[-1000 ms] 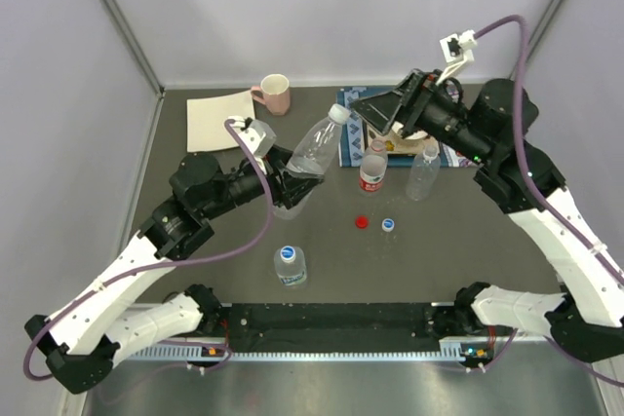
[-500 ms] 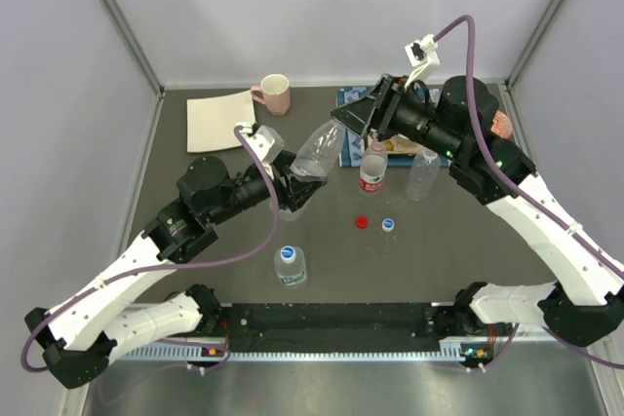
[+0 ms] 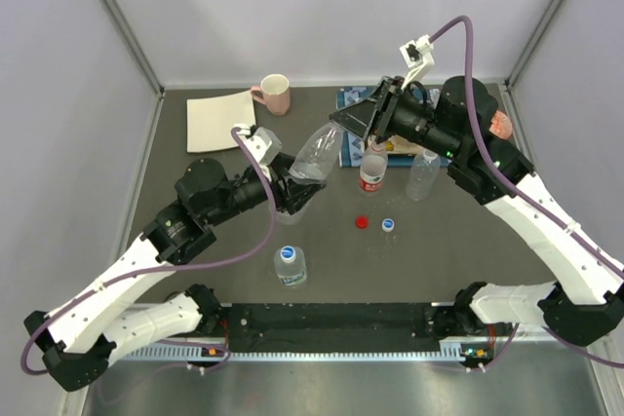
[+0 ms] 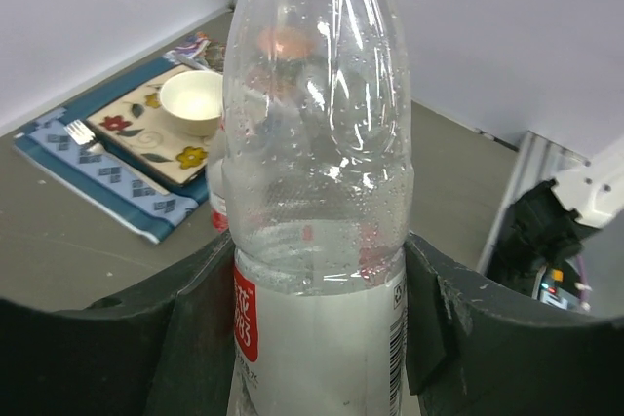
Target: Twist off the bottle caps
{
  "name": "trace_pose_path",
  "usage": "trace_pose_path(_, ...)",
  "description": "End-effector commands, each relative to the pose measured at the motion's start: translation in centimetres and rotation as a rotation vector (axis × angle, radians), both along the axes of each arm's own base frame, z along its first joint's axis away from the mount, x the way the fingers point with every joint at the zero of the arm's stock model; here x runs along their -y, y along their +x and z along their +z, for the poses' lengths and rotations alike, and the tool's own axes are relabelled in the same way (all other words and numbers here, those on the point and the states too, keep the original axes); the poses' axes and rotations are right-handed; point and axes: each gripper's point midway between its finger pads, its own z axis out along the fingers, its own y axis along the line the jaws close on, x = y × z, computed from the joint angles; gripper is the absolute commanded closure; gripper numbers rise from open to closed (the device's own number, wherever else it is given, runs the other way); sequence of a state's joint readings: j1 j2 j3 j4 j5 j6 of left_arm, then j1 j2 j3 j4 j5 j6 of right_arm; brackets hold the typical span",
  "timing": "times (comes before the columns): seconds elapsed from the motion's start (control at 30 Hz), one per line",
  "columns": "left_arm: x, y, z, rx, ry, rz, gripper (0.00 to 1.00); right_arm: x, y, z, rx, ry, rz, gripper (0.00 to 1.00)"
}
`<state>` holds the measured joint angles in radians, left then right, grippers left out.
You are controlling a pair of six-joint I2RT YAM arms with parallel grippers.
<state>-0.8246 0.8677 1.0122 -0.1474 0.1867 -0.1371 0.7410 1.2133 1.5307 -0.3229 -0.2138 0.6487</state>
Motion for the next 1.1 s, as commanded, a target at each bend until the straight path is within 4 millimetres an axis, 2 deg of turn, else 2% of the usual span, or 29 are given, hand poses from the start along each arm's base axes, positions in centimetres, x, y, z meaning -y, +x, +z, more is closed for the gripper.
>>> trace_pose_path(0.0, 1.3, -4.4, 3.5, 0.064, -0.121, -0.276, 0.52, -1.6, -4.7, 1.1, 0.115, -0.005, 0.279, 1.0)
trace_pose_path(0.03, 2.1, -6.4, 3.2, 0.019, -0.114, -0.416, 0.53, -1.8, -5.4, 1.4, 0.137, -0.01, 0.329, 1.0)
trace_pose_path(0.07, 2.3, -7.7, 3.8, 0.008, -0.119, -0.498, 0.53, -1.9, -6.3, 1.6, 0.161, -0.012, 0.385, 1.0)
trace_pose_path(0.1, 2.4, -8.5, 4.8, 0.029, -0.142, -0.564, 0.53, -2.1, -8.1, 1.6, 0.201, -0.02, 0.501, 1.0)
trace_pose_path(0.13, 2.8, -9.2, 4.9, -0.021, -0.156, -0.626, 0.53, -2.0, -9.2, 1.8, 0.232, -0.019, 0.561, 1.0)
trace_pose_path(0.17, 2.7, -10.9, 5.0, -0.03, -0.153, -0.735, 0.52, -1.8, -10.3, 2.3, 0.28, -0.007, 0.624, 1.0)
trace_pose_path(0.2, 2.7, -11.4, 5.2, -0.042, -0.162, -0.774, 0.52, -1.5, -12.2, 2.3, 0.329, 0.0, 0.73, 1.0)
trace_pose_path(0.27, 2.4, -12.7, 6.0, -0.044, -0.192, -0.856, 0.53, -0.6, -14.0, 2.6, 0.416, 0.028, 0.807, 1.0)
trace_pose_path(0.3, 2.3, -13.1, 6.3, -0.037, -0.198, -0.878, 0.53, -0.2, -15.4, 1.9, 0.427, 0.036, 0.883, 1.0)
trace_pose_path(0.4, 1.9, -13.8, 7.1, -0.025, -0.215, -0.913, 0.53, 1.2, -17.4, 2.1, 0.504, 0.048, 0.949, 1.0)
trace_pose_path(0.6, 1.6, -14.4, 7.8, -0.015, -0.226, -0.937, 0.53, 2.8, -18.8, 2.4, 0.562, 0.045, 1.002, 1.0)
trace_pose_path(0.87, 1.2, -15.1, 7.8, -0.032, -0.242, -0.97, 0.53, 4.4, -21.0, 1.0, 0.606, 0.036, 1.14, 1.0)
trace_pose_path(1.0, 1.3, -14.9, 7.6, -0.039, -0.228, -0.962, 0.53, 4.3, -20.0, 0.5, 0.586, 0.023, 1.097, 1.0)
trace_pose_path(1.07, 1.5, -14.4, 7.3, -0.05, -0.215, -0.932, 0.53, 4.2, -19.3, 1.1, 0.589, 0.022, 1.032, 1.0)
